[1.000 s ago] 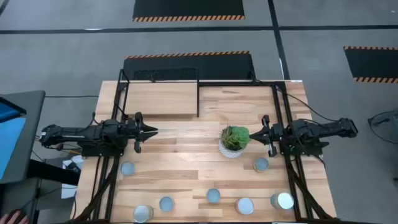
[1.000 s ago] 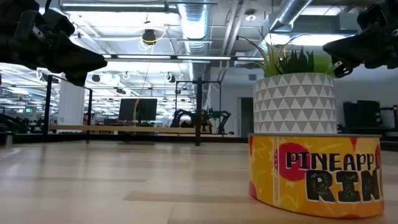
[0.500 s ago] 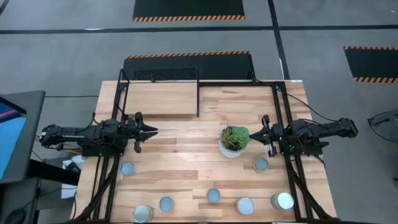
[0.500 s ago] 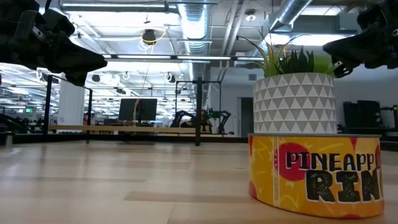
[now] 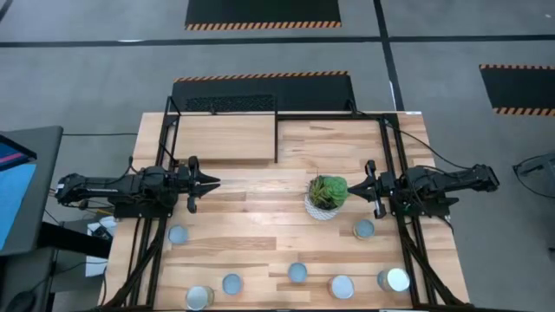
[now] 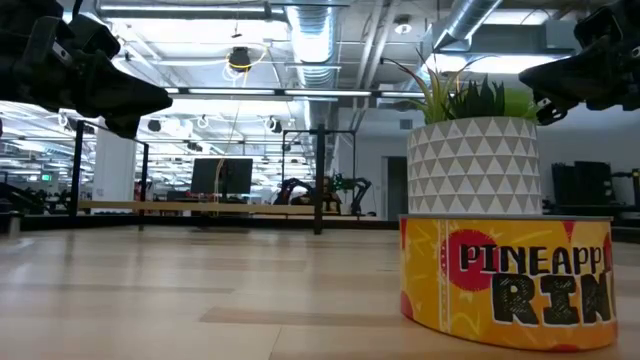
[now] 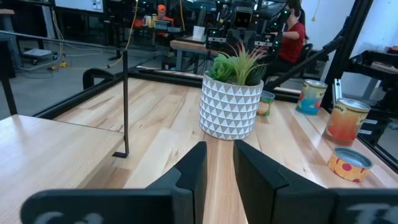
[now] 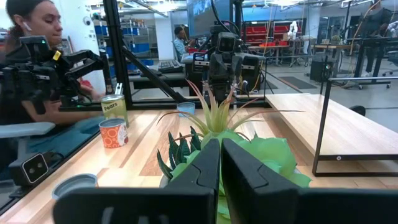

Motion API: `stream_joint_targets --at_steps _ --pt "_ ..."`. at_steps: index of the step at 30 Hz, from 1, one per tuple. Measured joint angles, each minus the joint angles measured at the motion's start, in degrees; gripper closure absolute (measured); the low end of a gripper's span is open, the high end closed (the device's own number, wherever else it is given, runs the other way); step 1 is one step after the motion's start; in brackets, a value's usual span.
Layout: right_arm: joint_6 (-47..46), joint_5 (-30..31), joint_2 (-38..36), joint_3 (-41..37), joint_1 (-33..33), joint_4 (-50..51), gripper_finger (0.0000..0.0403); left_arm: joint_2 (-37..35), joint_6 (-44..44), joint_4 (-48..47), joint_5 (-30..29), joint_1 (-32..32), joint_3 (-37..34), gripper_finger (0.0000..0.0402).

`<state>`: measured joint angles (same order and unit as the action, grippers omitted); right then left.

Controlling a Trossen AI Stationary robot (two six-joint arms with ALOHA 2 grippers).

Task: Pick and place cans onto a shelf

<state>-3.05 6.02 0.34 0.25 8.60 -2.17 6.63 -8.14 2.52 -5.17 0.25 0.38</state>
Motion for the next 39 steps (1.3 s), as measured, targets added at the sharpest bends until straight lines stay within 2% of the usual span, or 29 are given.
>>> stream_joint_targets --at_steps 32,39 --pt "0.0 0.0 0.0 0.0 0.0 0.0 0.036 0.0 0.0 0.0 0.0 0.0 0.0 0.0333" --pt "3.3 0.1 0.0 0.0 -0.1 0.0 0.036 0.0 -1.9 0.0 0.0 0.0 0.0 0.0333"
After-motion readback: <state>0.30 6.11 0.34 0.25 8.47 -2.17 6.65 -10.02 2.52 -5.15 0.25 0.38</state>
